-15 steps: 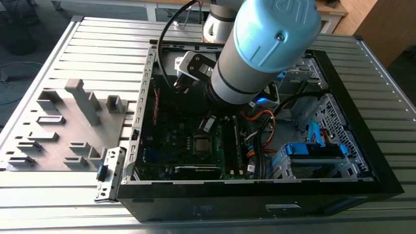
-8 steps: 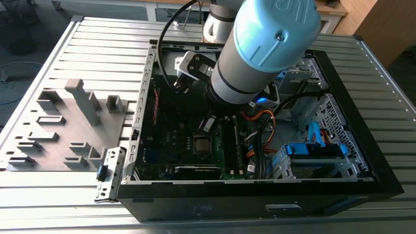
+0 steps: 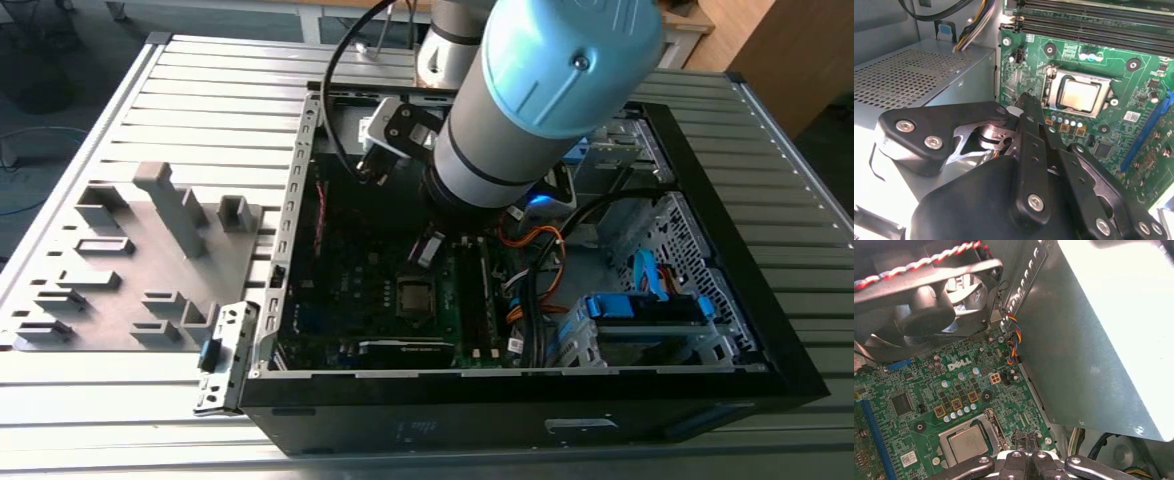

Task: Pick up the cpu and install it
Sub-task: 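Install the first cpu locking lever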

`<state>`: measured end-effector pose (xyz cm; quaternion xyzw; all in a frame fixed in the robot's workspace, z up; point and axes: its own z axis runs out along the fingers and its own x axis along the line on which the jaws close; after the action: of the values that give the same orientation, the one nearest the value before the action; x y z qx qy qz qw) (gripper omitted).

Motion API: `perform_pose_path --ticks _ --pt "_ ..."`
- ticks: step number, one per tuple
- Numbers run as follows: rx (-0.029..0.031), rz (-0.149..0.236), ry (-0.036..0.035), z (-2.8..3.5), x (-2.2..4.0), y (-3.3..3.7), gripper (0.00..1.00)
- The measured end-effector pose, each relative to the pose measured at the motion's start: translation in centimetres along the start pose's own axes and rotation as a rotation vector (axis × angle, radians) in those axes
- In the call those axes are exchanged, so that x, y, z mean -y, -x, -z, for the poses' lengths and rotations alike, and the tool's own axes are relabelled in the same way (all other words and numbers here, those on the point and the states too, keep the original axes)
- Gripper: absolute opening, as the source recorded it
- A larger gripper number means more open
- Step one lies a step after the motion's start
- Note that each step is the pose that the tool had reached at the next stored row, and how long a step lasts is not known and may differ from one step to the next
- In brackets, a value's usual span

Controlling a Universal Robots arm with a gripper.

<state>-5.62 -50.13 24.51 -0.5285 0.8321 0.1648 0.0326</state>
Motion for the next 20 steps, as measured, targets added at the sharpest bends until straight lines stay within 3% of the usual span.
perform_pose_path --ticks 3,12,20 --pt "0.0 0.0 0.0 0.39 -0.1 0.1 0.11" --pt "0.0001 0.0 -0.0001 0.41 0.29 0.45 0.11" --pt "0.0001 -0.001 -0.0001 0.38 0.29 0.53 0.11"
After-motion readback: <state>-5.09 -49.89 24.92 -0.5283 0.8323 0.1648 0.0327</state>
